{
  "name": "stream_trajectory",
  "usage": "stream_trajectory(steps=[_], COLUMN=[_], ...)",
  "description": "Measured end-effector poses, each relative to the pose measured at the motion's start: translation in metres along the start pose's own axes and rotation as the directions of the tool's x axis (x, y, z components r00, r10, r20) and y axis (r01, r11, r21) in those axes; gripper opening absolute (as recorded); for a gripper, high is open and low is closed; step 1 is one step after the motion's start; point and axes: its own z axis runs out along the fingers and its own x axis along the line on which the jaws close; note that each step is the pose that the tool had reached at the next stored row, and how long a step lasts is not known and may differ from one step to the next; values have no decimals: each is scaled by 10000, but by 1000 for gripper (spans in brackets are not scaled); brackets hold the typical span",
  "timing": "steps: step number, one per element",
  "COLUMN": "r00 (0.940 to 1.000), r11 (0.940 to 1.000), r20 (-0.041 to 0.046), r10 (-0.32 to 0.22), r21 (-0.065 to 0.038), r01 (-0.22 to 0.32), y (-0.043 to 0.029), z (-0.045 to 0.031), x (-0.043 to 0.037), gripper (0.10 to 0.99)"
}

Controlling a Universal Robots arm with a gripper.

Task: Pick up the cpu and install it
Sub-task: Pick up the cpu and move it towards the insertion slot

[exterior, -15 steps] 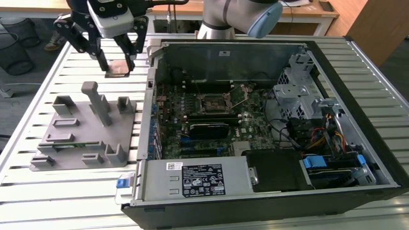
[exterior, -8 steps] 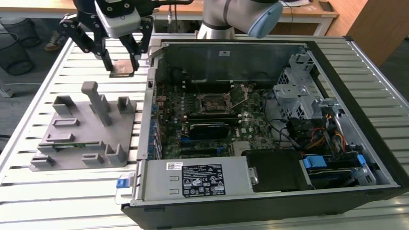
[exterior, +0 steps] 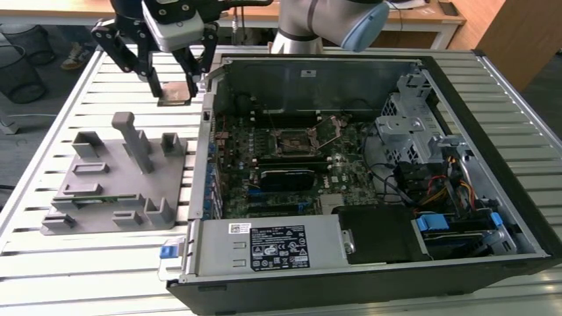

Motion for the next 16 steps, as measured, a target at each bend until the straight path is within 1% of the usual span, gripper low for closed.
stream_trajectory(steps=[16], r00=[10000], r11=[10000], r20=[0], r10=[0], r21=[0], r01=[0], y=[12], z=[-2], x=[-175], gripper=[525])
